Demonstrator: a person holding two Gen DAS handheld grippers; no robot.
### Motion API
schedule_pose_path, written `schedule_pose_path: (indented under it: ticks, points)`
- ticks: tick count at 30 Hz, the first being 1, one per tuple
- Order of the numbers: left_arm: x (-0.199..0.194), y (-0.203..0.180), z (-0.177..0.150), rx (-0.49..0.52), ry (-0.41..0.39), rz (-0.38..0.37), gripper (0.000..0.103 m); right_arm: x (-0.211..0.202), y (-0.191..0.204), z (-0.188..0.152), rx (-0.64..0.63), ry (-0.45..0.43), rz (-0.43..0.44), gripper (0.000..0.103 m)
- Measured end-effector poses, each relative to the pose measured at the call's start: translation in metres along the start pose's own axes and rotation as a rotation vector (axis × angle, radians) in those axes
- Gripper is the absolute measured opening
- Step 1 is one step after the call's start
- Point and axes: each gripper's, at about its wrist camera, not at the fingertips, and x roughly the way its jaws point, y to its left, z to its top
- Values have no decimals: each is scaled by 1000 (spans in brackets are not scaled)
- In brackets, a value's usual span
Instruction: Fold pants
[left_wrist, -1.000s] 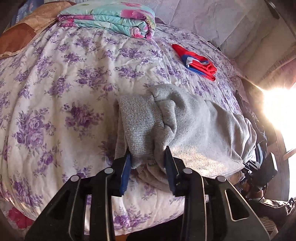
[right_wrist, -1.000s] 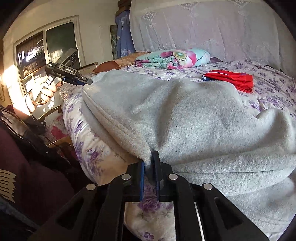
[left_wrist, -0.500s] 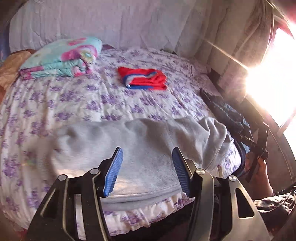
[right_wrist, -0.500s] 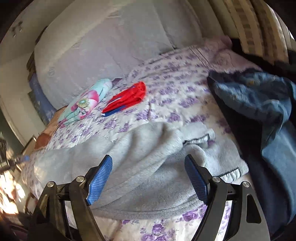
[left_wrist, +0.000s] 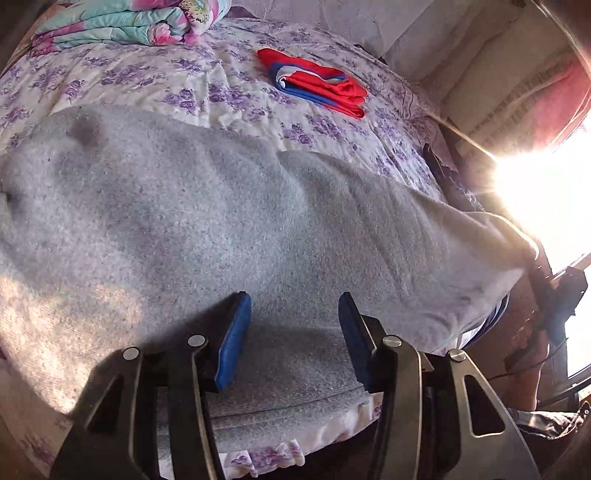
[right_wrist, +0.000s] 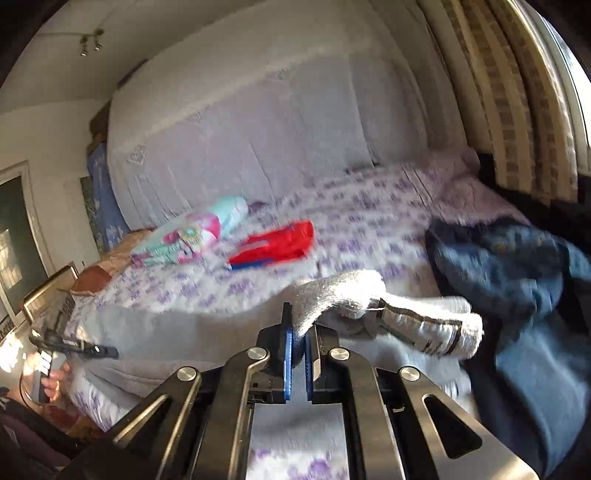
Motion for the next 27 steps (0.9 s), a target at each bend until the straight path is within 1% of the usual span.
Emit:
schedule_pose_path:
  ticks: [1,2,3,4,5,6,7,8,9,11,13,14,15,16,17,18,19,20,21,22,23,25,26,27]
  points:
    - [0,1,-3,9,7,1,48,17,-17,-24,69,85,-3,6]
    - [1,1,-6,18,12,-1,48,27,-26,-38,110,123,15,7]
    - [0,1,-7,25,15,1,48,31,-33,-49,135,139,28,8]
    - [1,0,-7,37,18,9,48,27,-36,-50,158,116,54,11]
    - [1,-1,-8,43,20,15,48,22,-38,-46,179,94,53,23]
    - [1,-2,-8,49,26,23,48,11,-41,-41,195,48,41,38]
    - [1,-2,-8,51,29,26,49,-1,-44,-35,205,-17,22,68]
    - [1,-2,-8,51,30,27,49,-13,-48,-27,215,-73,7,81]
    - [0,-2,-8,51,32,28,49,-17,-53,-19,229,-84,5,82]
    - [0,-2,-8,51,31,28,49,-11,-70,-9,290,-45,14,82]
    - [-1,-1,-9,43,26,23,50,12,-87,-5,368,61,-28,81]
    - [-1,-1,-10,38,23,21,51,22,-94,-7,385,96,-25,61]
    - [0,0,-9,33,20,18,52,29,-98,-7,378,119,-30,45]
    - [0,0,-9,27,17,18,53,29,-89,1,328,98,-29,30]
    - [1,0,-9,24,15,19,53,23,-78,8,257,63,-37,18]
    - [1,0,-9,23,12,21,53,11,-62,20,167,-5,-47,12]
    - [0,0,-10,22,10,24,53,1,-49,30,103,-59,-27,11]
    - [0,1,-10,22,8,23,53,-4,-45,36,58,-91,-23,11]
    - [1,0,-11,23,5,25,53,-5,-41,43,18,-109,-36,11]
    - [1,0,-12,23,3,29,53,1,-45,46,8,-95,-59,11]
    - [2,0,-13,25,1,35,53,16,-53,47,27,-25,-90,11]
    - [3,-3,-14,34,-4,52,53,61,-84,31,113,206,-157,13]
    - [3,-4,-15,41,-6,59,53,70,-96,22,149,236,-152,20]
    - [3,-4,-15,45,-6,63,53,65,-100,19,148,217,-139,20]
